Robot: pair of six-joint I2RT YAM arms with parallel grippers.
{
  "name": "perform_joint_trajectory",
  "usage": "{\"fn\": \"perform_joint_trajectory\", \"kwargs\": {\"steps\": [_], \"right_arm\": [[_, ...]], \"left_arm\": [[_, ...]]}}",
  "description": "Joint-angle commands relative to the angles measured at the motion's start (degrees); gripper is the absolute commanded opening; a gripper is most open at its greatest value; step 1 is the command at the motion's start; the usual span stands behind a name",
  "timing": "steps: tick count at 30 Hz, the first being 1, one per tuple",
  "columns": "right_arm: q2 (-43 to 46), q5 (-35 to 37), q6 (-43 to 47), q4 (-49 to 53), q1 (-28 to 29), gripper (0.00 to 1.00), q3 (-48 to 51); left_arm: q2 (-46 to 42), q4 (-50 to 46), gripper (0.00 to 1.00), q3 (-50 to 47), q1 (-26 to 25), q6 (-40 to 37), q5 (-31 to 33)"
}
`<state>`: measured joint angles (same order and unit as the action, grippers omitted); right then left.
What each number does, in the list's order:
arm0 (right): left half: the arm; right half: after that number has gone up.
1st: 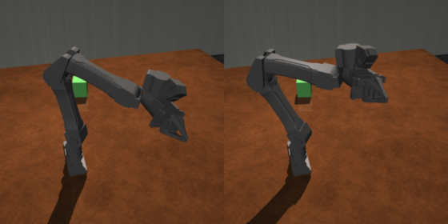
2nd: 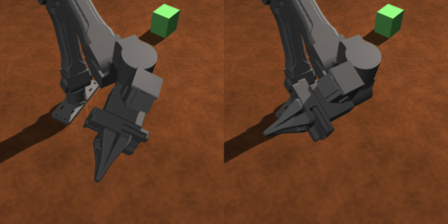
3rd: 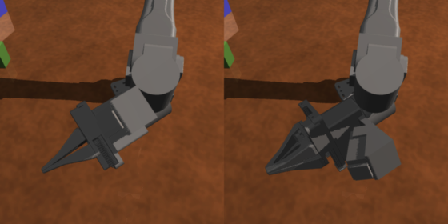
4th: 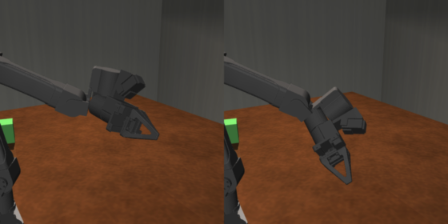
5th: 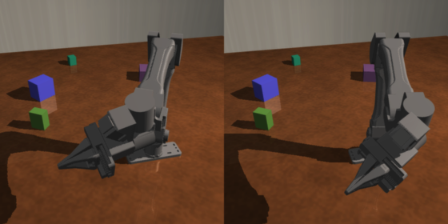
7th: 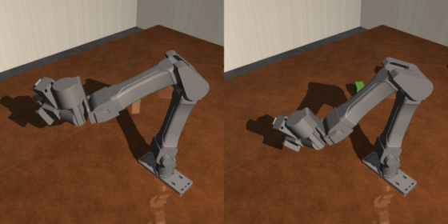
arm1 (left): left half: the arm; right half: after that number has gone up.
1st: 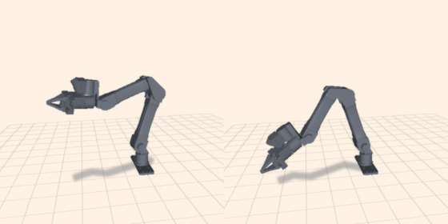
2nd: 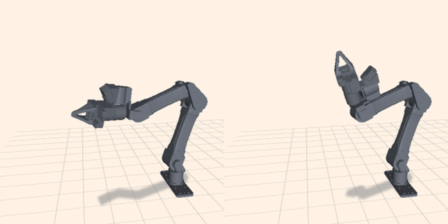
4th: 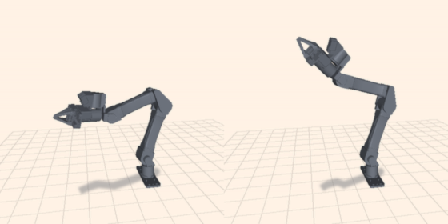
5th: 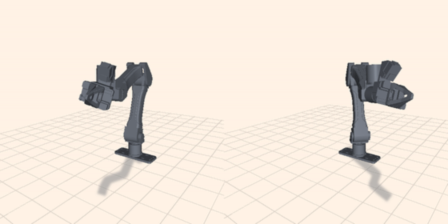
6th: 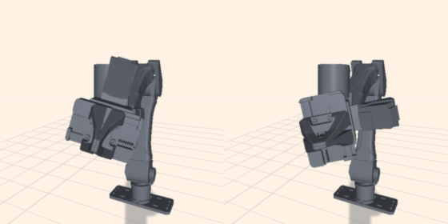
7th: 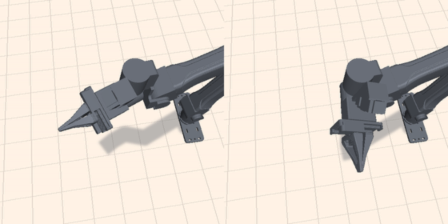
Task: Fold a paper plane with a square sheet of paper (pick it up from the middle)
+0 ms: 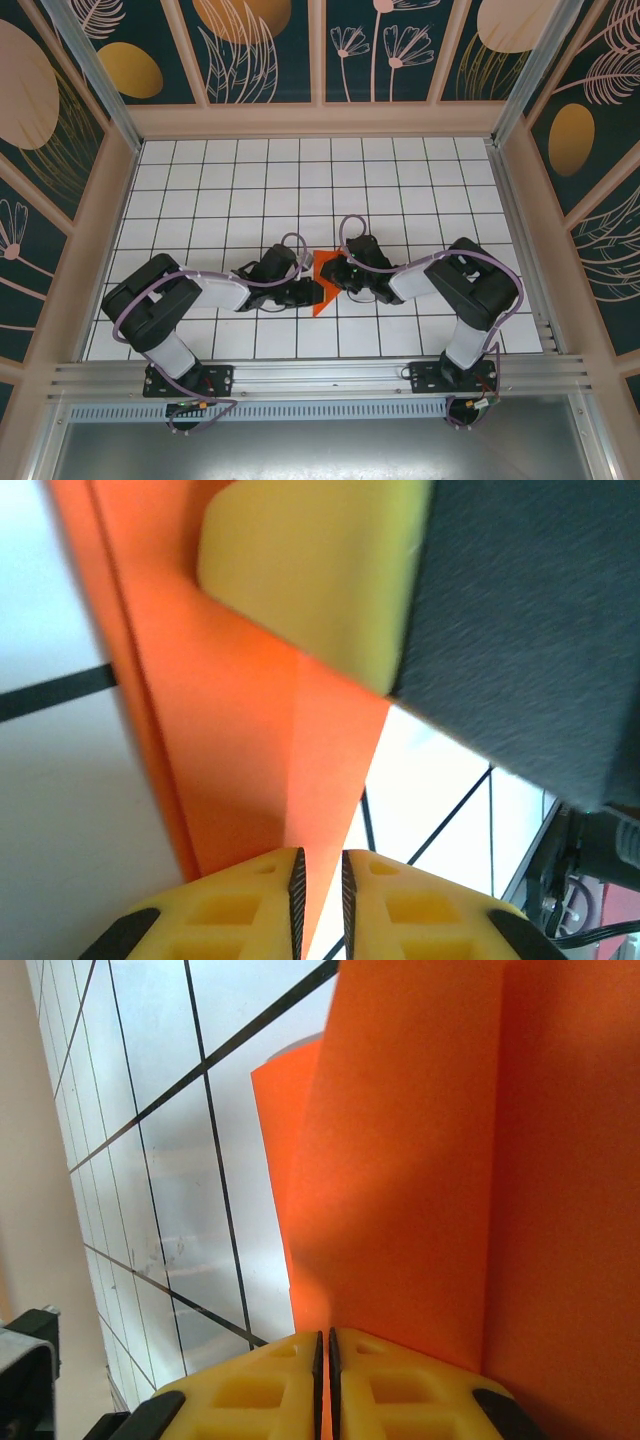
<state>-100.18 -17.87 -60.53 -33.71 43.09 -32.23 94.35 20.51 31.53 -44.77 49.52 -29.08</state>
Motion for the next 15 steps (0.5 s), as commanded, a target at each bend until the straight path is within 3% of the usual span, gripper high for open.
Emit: {"fn": "perform_joint_trajectory", "kwargs": {"steps": [1, 15], "right_arm": [[-4.82, 4.16, 0.45, 10.78, 0.59, 0.15, 1.82], [-5.55, 4.5, 0.4, 11.19, 0.59, 0.14, 1.65]], "left_arm": [[0.23, -2.17, 0.2, -2.29, -0.24, -1.49, 0.11], [-0.39, -8.49, 0.19, -3.17, -0.3, -7.94, -7.25]]}}
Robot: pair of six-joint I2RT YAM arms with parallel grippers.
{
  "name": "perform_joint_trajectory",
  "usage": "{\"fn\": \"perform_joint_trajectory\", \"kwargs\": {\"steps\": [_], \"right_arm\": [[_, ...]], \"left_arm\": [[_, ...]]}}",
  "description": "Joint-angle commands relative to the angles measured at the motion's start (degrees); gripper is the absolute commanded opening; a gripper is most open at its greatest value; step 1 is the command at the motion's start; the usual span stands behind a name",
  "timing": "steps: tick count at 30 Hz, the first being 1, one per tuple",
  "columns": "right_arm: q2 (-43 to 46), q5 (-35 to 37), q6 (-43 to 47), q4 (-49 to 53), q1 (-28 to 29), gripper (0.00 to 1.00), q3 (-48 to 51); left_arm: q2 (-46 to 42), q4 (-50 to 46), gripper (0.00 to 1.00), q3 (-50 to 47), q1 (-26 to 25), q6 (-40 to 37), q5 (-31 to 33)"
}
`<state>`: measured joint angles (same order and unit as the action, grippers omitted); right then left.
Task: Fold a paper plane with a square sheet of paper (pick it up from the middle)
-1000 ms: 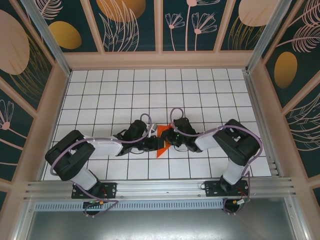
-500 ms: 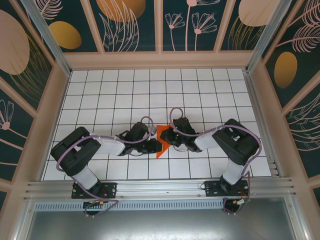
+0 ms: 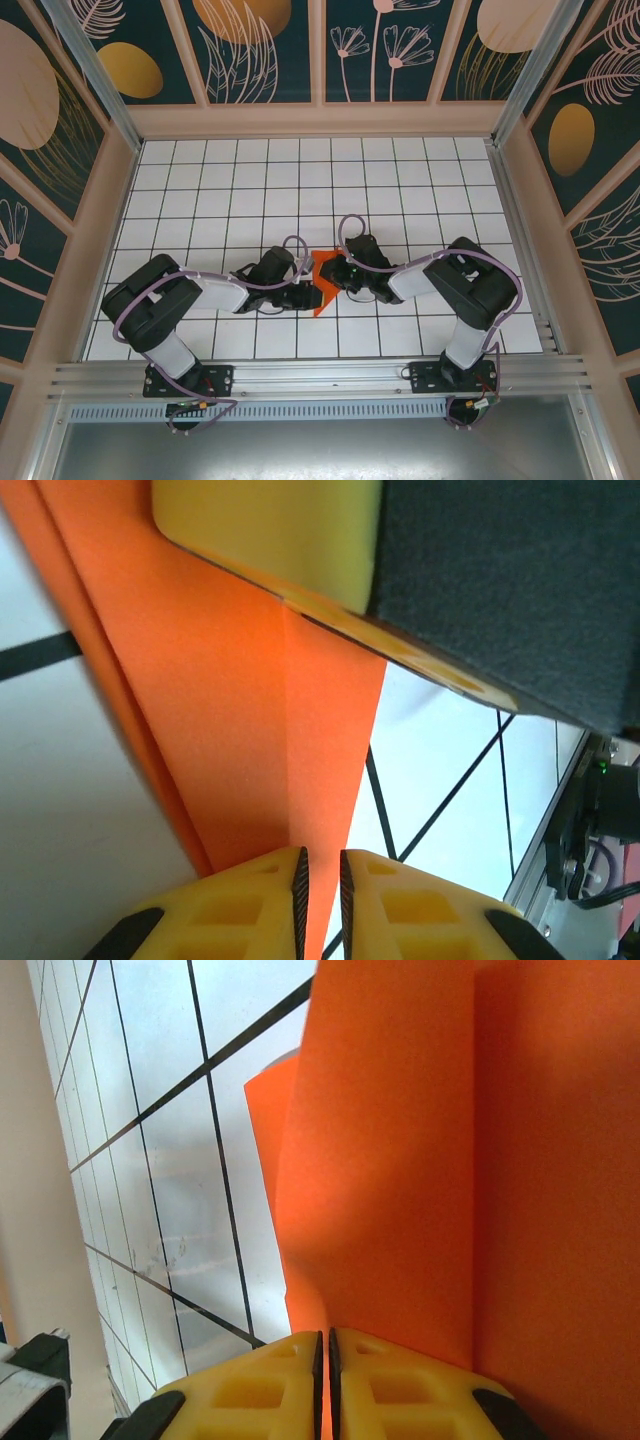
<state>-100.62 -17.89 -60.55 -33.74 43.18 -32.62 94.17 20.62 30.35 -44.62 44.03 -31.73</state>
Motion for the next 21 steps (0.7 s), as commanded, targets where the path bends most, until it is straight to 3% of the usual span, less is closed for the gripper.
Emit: {"fn": "perform_joint_trajectory", "kwargs": {"steps": [1, 4, 8, 12, 21], "right_arm": [[-4.98, 4.74, 0.44, 11.4, 0.5, 0.14, 2.04], [-4.69, 4.88, 0.91, 11.14, 0.51, 0.14, 2.19], [-3.99, 4.79, 1.2, 10.47, 0.58, 0.14, 2.79], [-3.64, 4.28, -0.13, 8.11, 0.67, 0.14, 3.7], [-4.01, 4.71, -2.27, 6.68, 1.38, 0.14, 4.05]], "left_arm": [[-1.05, -8.3, 0.19, -2.28, -0.46, -2.59, -5.56], [-4.94, -8.07, 0.18, -2.81, -0.47, -1.93, -5.58], [-13.64, -9.02, 0.16, -2.66, -0.4, 1.78, 2.61], [-18.99, -6.87, 0.2, -2.0, -0.43, 6.77, 8.6], [-9.98, 3.09, 0.22, 1.51, -0.45, 13.11, 6.86]]}}
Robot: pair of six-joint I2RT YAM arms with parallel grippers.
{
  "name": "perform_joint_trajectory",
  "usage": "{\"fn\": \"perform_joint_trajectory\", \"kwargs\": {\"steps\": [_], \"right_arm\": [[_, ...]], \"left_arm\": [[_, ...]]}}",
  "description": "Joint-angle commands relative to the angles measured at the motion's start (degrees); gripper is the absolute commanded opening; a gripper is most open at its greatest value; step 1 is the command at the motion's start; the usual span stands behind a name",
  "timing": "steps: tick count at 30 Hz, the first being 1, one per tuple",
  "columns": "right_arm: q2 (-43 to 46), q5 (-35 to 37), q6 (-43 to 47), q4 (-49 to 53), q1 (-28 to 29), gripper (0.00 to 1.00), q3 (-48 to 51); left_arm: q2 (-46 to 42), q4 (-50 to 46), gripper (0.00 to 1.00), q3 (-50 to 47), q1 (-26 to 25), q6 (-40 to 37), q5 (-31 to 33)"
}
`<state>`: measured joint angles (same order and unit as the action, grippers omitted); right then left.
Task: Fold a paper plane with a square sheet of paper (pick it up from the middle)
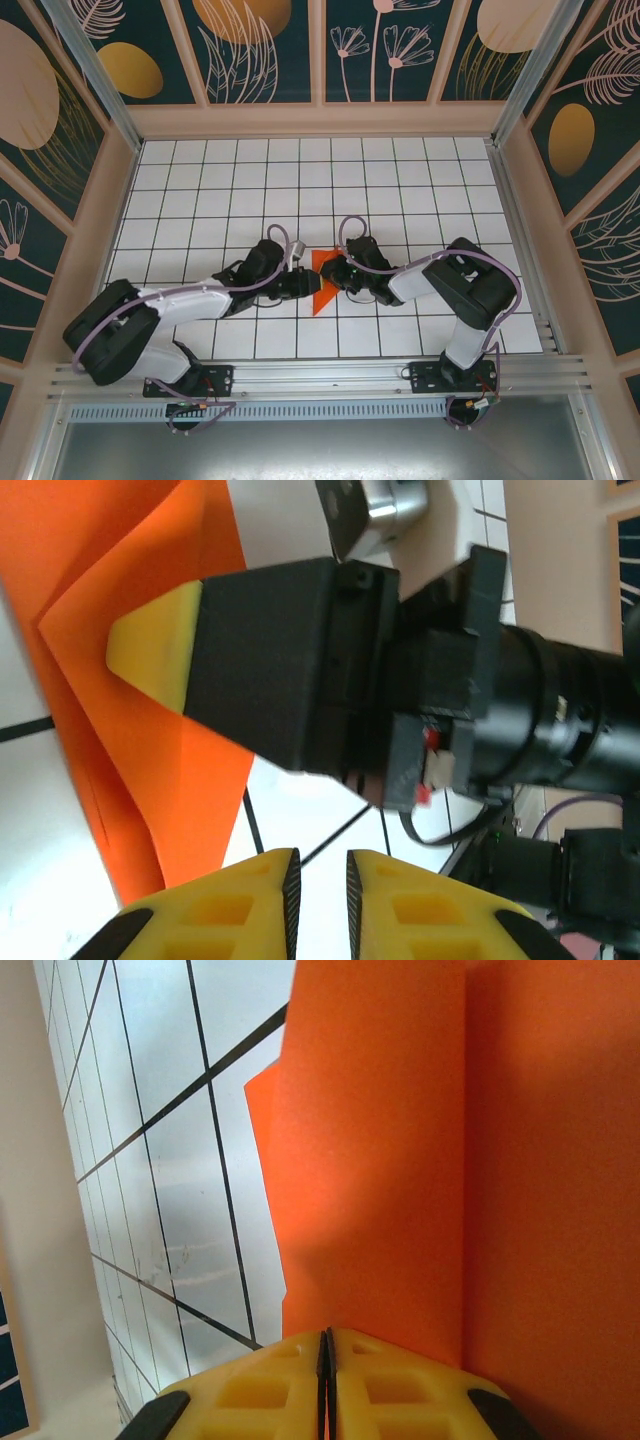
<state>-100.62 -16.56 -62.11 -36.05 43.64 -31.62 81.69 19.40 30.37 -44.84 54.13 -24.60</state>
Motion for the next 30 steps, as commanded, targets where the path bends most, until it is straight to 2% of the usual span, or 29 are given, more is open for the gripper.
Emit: {"fn": "perform_joint_trajectory", "kwargs": {"steps": [1, 6, 19, 26, 30], "right_arm": [[-4.04, 3.29, -1.05, 8.69, 0.97, 0.14, 3.14], [-4.22, 3.42, -2.51, 7.81, 1.1, 0.14, 3.74], [-4.1, 3.11, -2.98, 7.55, 1.1, 0.14, 3.36], [-1.71, 2.26, -0.43, 9.06, 1.01, 0.15, 1.28], [2.82, 3.23, 3.26, 13.78, 0.66, 0.16, -1.65]], "left_arm": [[3.69, 5.16, 0.22, 1.62, -0.23, 3.41, -0.83], [7.44, 3.92, 0.21, 2.76, -0.24, 3.21, -1.25], [14.77, -3.81, 0.14, 2.91, -0.24, 0.91, 3.16], [15.84, -3.74, 0.11, -0.56, -0.22, -0.71, 1.51], [15.86, -4.98, 0.08, -1.79, -0.17, -2.11, 2.25]]}}
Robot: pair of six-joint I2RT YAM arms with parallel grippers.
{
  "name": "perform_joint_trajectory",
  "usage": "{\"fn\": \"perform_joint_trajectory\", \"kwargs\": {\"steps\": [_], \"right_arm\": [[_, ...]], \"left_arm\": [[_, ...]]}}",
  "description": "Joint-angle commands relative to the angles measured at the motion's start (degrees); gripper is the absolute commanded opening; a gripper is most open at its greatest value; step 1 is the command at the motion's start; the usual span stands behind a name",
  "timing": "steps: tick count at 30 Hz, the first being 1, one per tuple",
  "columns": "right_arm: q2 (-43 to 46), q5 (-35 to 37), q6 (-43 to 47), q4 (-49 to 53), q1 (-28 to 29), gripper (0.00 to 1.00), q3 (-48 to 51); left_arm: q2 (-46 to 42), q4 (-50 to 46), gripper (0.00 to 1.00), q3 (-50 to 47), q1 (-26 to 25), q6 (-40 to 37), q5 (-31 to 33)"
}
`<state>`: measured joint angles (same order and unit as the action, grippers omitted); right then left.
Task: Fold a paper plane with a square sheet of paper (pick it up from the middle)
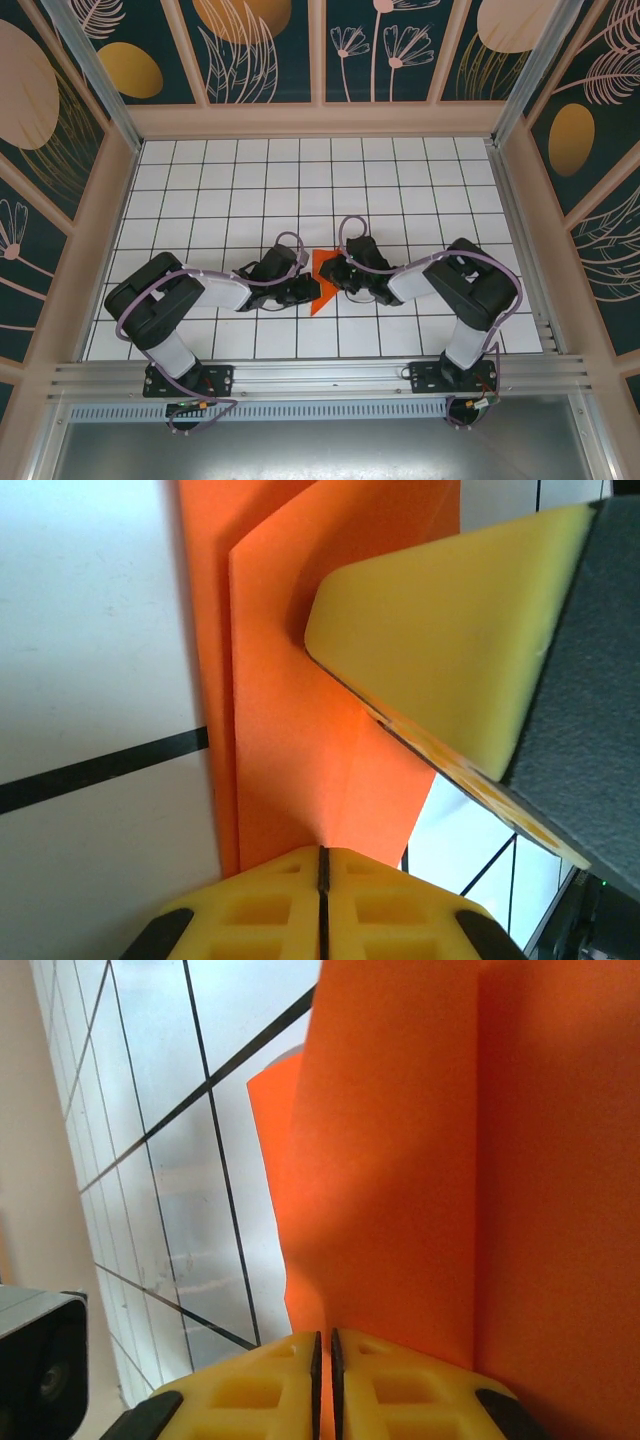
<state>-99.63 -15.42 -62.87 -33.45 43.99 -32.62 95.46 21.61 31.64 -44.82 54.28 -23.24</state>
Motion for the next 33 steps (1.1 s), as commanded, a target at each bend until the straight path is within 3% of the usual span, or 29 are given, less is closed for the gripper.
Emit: {"fn": "perform_joint_trajectory", "kwargs": {"steps": [1, 5, 9, 16, 33], "right_arm": [[3.21, 2.36, 5.21, 12.25, 0.31, 0.16, -1.37], [7.03, 2.42, 8.5, 14.81, 0.38, 0.15, -3.13], [8.25, 0.68, 8.1, 11.15, 1.51, 0.12, -1.73], [3.13, 2.06, 6.83, 11.87, 3.43, 0.04, -3.49], [-1.57, 4.54, 6.27, 10.02, -1.76, 0.05, -3.17]], "left_arm": [[2.17, -7.31, 0.07, -3.31, -0.24, -2.52, 1.18], [2.43, -7.94, 0.02, -3.1, -0.22, -3.16, 2.13], [2.4, -8.46, 0.0, -2.64, -0.21, -3.5, 2.85], [2.41, -8.88, 0.0, -2.28, -0.21, -3.82, 3.13], [2.41, -10.81, 0.0, -5.16, -0.25, -5.75, 7.31]]}}
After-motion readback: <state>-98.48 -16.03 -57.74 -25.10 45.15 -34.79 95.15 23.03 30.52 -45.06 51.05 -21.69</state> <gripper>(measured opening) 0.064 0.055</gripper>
